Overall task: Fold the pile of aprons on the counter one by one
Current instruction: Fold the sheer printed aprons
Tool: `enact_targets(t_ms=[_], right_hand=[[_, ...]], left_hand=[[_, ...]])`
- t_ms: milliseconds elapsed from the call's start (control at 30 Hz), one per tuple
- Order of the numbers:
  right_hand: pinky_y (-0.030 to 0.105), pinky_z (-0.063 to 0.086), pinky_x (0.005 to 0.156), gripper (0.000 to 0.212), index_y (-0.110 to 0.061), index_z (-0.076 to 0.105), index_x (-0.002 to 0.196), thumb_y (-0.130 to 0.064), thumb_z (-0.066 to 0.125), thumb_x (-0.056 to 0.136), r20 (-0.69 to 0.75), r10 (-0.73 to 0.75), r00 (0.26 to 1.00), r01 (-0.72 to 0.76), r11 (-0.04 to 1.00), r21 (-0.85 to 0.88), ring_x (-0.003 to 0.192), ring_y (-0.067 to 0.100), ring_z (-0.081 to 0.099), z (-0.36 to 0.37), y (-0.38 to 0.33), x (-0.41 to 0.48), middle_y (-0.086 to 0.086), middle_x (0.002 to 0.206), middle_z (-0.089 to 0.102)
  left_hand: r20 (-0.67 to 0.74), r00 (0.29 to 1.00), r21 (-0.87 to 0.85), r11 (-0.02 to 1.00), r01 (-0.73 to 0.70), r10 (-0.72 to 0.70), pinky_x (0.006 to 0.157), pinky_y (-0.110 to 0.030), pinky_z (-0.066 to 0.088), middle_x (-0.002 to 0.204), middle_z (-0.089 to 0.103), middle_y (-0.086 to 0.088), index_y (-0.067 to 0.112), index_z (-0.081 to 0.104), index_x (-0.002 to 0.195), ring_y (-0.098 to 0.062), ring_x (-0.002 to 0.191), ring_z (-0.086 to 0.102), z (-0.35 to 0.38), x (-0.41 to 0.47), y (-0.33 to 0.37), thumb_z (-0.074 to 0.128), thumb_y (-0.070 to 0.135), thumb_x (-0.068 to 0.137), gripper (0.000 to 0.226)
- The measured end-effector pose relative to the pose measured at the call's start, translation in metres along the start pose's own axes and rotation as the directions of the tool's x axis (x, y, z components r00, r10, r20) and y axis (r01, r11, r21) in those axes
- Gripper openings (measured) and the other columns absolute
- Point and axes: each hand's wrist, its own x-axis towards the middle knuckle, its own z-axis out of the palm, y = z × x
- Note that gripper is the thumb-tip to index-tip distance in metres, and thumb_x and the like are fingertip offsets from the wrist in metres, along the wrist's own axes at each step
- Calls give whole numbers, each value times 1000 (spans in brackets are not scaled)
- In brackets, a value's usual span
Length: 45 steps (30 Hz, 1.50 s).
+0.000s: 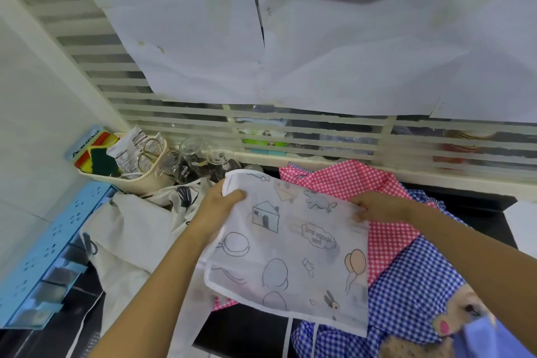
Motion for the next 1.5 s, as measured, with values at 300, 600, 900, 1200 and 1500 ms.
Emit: enact_targets(t_ms=[300,600,900,1200,1500], right_hand=[[26,43,94,32,-24,62,116,-40,64,88,25,47,999,-45,995,-89,101,10,58,0,6,7,-10,113,62],[26,49,89,21,-21,64,108,-31,47,99,-140,25,990,-56,973,-225,91,11,59,24,7,27,-7,103,64],[34,41,102,61,-25,57,118,-70,38,82,-219,133,967,-146,988,-42,103,12,56,47,2,37,-9,115,60],[26,41,100,66,-29,45,139,-43,71,80,-212,-14,977,76,955,288,118,11,49,31,-86,79,-12,134,49],[28,54,78,14,-19,62,100,-29,63,90,-289,83,954,67,878,473,90,13,63,37,-113,116,-4,98,66]], left_hand=[[129,962,151,963,221,-241,90,-44,53,103,73,-10,12,66,112,-30,98,69,-45,42,-48,62,6,90,23],[-93,993,447,894,-24,73,64,-30,42,80,66,-14,10,61,84,-21,69,56,-42,67,-68,69,17,88,10],[-84,964,623,768,-147,252,57,-33,37,64,50,-4,6,53,91,-18,57,45,-36,88,-62,58,28,94,22],[-55,979,521,842,-140,196,61,-33,39,76,54,-21,-3,54,88,-19,64,46,-47,97,-83,58,34,93,38],[-18,988,371,918,-138,156,56,-28,29,61,39,-3,3,45,68,-13,58,37,-54,104,-85,61,26,93,37]])
